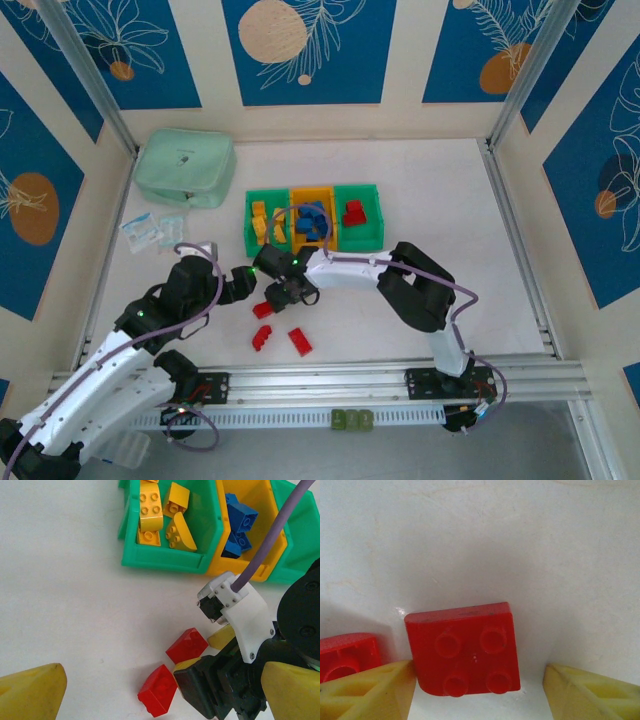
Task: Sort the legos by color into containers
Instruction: Pick up the lego from the bottom-center of the table.
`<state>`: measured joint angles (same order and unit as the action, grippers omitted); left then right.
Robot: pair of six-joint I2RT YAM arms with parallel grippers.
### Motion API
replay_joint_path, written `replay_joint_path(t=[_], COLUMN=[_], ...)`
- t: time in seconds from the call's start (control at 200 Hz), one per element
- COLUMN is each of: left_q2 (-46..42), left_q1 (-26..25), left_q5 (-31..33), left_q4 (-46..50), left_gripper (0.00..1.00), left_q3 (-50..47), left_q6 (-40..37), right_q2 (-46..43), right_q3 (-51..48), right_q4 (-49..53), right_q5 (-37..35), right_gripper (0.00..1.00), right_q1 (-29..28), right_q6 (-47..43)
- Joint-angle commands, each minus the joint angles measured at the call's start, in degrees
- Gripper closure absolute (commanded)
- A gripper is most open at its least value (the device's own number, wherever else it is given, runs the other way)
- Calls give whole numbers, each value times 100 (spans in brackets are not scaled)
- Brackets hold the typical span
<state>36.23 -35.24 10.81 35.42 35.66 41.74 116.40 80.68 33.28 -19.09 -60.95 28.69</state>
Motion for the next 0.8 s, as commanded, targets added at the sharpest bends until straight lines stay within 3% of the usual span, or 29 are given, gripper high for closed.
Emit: replay_joint_path(t=[0.0,0.45,0.795], left_q2=[-32,-283,-152], left_q1=[79,81,79], left_q5=[189,440,337], left_q4=[-26,97,26], left_gripper=[1,1,1], left_q3=[-4,-24,72], left_q6=[77,138,115], right_q2=[233,306,-284], right_q3=[216,348,-70], right_q4=[-574,-641,-583], right_q5=[-100,-50,-98], right_gripper=[31,45,54], right_q1=[65,104,173], right_q6=[-261,-452,-360])
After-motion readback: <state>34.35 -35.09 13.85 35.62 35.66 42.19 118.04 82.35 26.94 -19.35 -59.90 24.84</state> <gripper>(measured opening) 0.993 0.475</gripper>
